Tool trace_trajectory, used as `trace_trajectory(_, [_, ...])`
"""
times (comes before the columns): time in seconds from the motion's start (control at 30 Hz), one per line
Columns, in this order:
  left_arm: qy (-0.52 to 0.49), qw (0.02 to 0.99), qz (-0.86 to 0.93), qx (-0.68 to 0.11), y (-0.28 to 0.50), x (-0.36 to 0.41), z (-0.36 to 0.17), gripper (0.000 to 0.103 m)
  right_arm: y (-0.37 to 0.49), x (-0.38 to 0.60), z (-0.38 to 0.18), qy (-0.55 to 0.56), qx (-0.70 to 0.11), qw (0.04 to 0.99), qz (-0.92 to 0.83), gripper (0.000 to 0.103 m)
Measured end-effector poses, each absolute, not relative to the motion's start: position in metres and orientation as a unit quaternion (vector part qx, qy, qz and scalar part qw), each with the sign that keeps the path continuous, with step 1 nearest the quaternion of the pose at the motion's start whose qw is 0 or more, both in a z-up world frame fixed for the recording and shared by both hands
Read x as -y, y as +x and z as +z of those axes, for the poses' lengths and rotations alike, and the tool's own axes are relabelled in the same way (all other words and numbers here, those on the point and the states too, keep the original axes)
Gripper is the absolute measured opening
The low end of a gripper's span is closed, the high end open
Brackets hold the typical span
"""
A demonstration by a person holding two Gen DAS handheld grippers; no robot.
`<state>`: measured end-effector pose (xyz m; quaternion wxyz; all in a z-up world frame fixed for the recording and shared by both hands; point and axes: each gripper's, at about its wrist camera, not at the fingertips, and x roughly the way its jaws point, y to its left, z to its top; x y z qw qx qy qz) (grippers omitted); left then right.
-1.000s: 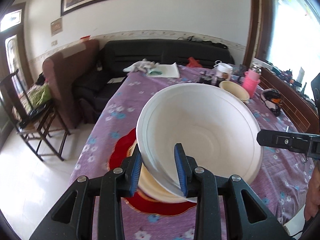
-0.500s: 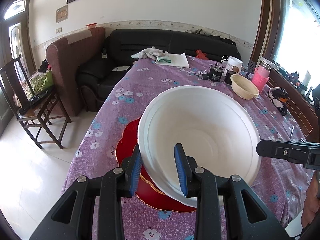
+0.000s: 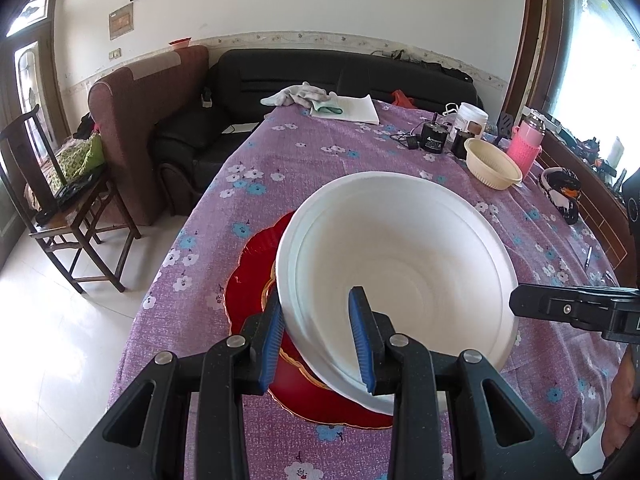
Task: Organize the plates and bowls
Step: 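Lower the smaller white bowl onto the stacked bowls and open the left tool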
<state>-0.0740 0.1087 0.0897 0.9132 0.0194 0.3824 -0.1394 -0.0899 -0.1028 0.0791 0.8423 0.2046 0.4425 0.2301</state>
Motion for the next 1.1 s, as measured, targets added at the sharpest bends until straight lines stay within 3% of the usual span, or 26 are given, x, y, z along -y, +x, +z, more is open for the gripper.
trace_trajectory(0.33, [0.021, 0.913, -0.138, -0.382, -0.074, -0.108, 0.089, 0.033, -0.093, 0.102, 0.078, 0.206, -0.446, 0.839, 0.232, 0.017])
trace_trajectory(0.6, [0.022, 0.916, -0.137, -0.376, -0.076, -0.110, 0.093, 0.043, -0.097, 0.104, 0.079, 0.209, -0.445, 0.839, 0.232, 0.017])
trace_trajectory(0.93, [0.022, 0.920, -0.135, -0.366, -0.081, -0.110, 0.102, 0.046, -0.099, 0.115, 0.080, 0.217, -0.438, 0.843, 0.227, 0.018])
trace_trajectory(1.1, [0.025, 0.924, -0.136, -0.357, -0.087, -0.107, 0.108, 0.055, -0.103, 0.123, 0.082, 0.222, -0.432, 0.845, 0.222, 0.018])
